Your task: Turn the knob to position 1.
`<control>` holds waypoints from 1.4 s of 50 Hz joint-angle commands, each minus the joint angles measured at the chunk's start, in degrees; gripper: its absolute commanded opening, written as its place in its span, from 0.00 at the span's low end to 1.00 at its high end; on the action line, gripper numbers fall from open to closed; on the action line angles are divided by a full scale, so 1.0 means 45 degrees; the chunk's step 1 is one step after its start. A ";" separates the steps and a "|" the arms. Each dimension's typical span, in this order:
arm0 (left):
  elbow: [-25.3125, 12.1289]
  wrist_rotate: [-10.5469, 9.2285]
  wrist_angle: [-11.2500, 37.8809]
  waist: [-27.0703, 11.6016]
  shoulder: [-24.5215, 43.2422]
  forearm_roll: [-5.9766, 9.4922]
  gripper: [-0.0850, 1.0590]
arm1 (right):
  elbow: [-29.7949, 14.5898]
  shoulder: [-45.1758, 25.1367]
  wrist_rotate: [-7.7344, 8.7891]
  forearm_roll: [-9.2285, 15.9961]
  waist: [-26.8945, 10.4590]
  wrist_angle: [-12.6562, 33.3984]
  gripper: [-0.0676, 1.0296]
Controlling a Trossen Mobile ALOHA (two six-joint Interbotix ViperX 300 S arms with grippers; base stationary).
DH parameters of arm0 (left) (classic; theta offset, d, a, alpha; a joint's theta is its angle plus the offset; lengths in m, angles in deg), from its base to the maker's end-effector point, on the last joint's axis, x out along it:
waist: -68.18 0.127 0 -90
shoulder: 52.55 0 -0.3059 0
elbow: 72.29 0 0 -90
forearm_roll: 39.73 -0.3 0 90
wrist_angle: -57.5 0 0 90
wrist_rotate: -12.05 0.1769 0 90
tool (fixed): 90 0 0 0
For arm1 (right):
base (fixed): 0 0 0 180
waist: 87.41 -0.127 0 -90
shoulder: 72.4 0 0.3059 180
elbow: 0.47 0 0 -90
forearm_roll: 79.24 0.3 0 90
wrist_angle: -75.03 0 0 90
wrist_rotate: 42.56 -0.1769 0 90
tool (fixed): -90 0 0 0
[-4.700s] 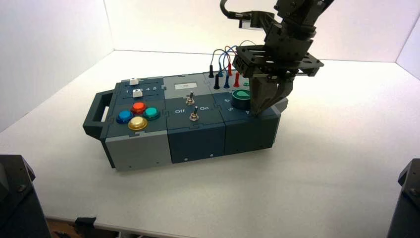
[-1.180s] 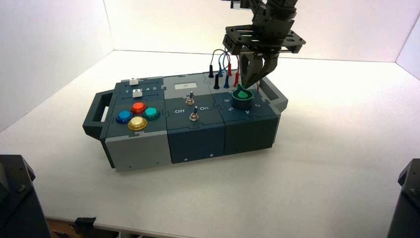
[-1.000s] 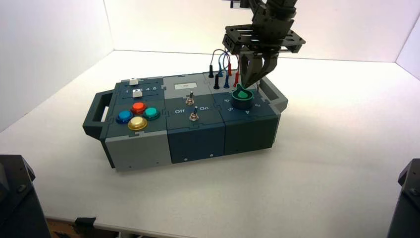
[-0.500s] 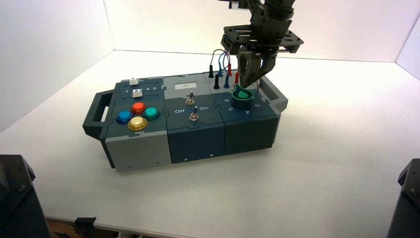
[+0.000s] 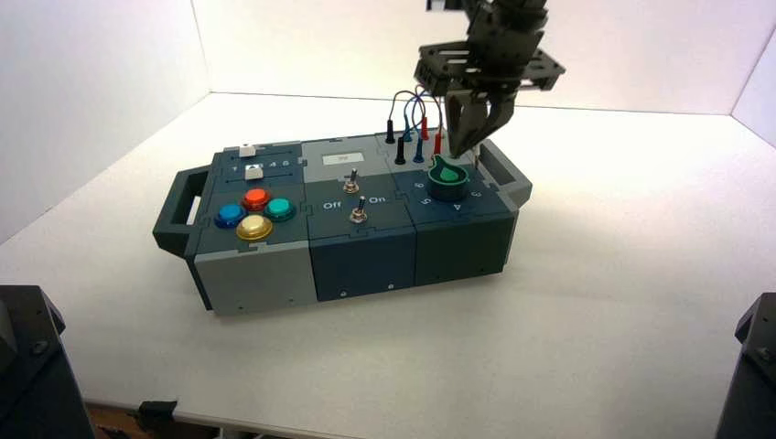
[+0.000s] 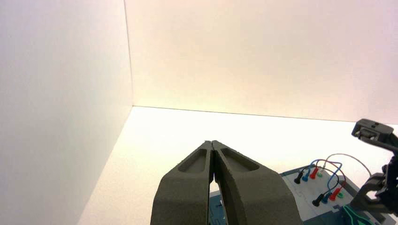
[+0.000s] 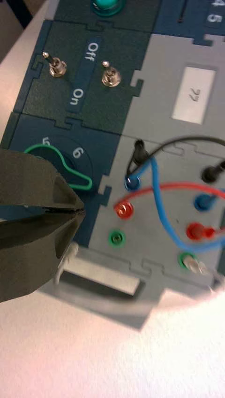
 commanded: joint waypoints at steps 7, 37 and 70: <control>-0.0195 0.0039 -0.0156 -0.0020 0.0215 -0.0039 0.05 | -0.0391 0.1387 -0.0039 -0.0078 0.0176 -0.0039 0.04; -0.0137 0.0039 -0.0156 -0.0020 0.0215 -0.0078 0.05 | 0.2090 0.6895 -0.0020 -0.1543 0.0547 -0.3164 0.04; -0.0117 0.0000 0.0039 0.0000 0.0176 -0.0078 0.05 | 0.3809 1.2344 0.0039 -0.1934 0.2012 -0.0547 0.04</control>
